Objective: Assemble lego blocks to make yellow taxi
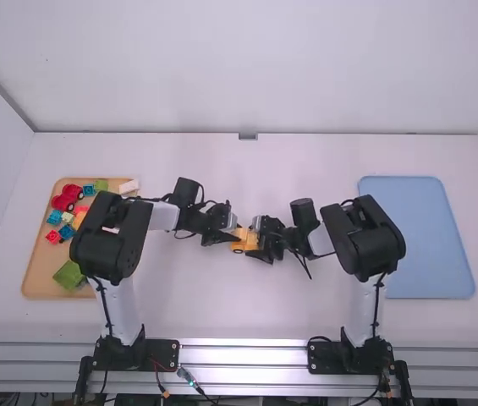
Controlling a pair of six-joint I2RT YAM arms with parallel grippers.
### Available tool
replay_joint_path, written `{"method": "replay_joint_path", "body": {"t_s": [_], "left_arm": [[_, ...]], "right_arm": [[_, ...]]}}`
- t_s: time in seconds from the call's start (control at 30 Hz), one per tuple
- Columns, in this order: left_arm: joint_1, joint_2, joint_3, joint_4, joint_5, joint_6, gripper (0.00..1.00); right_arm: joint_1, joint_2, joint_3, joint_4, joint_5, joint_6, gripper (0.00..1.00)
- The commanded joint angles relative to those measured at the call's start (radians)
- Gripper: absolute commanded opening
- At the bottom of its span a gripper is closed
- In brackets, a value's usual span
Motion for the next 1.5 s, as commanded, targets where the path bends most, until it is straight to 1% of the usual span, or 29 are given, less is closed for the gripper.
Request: {"method": "replay_joint_path", "body": {"t_s": [0.0, 0.03, 0.1, 0.13, 0.27, 0.47, 0.5, 0.6, 0.73, 0.77, 0.9, 1.17, 1.47], "left_arm": [[-0.005, -0.024, -0.034, 0.028, 0.003, -0.070, 0.27], [-0.005, -0.024, -0.039, 0.044, 0.002, -0.084, 0.27], [-0.005, -0.024, -0.041, 0.049, -0.002, -0.087, 0.28], [-0.005, -0.024, -0.041, 0.042, -0.001, -0.086, 0.29], [-0.008, -0.024, -0.040, 0.027, 0.002, -0.087, 0.30], [-0.008, -0.024, -0.040, 0.016, -0.006, -0.102, 0.24], [-0.008, -0.027, -0.040, 0.015, -0.006, -0.113, 0.21], [-0.008, -0.029, -0.040, 0.013, -0.010, -0.113, 0.20], [-0.008, -0.043, -0.040, 0.008, -0.071, -0.114, 0.17], [-0.008, -0.056, -0.040, 0.002, -0.088, -0.121, 0.18], [-0.008, -0.086, -0.040, -0.023, -0.086, -0.131, 0.18], [-0.011, -0.082, -0.043, -0.037, -0.084, -0.131, 0.17], [-0.033, -0.079, -0.105, 0.068, -0.058, -0.132, 0.20]], "right_arm": [[-0.007, 0.017, 0.006, -0.004, -0.003, 0.000, 0.67], [-0.006, 0.017, 0.005, -0.004, -0.001, 0.000, 0.63], [-0.006, 0.017, 0.004, -0.004, -0.003, 0.000, 0.59], [-0.005, 0.017, 0.004, -0.004, -0.003, 0.000, 0.55], [-0.004, 0.017, 0.005, -0.004, -0.001, 0.000, 0.53], [-0.004, 0.017, 0.006, -0.004, 0.001, 0.007, 0.53], [-0.007, 0.017, 0.006, -0.004, 0.011, 0.012, 0.53], [-0.008, 0.017, 0.006, -0.004, 0.043, 0.024, 0.54], [-0.011, 0.017, 0.006, -0.004, 0.047, 0.034, 0.56], [-0.010, 0.017, 0.006, -0.004, 0.048, 0.033, 0.57], [-0.010, 0.017, 0.005, -0.004, 0.048, 0.033, 0.57], [-0.010, 0.017, 0.006, -0.004, 0.048, 0.034, 0.58], [-0.005, 0.017, 0.006, -0.003, 0.048, 0.034, 0.58]]}}
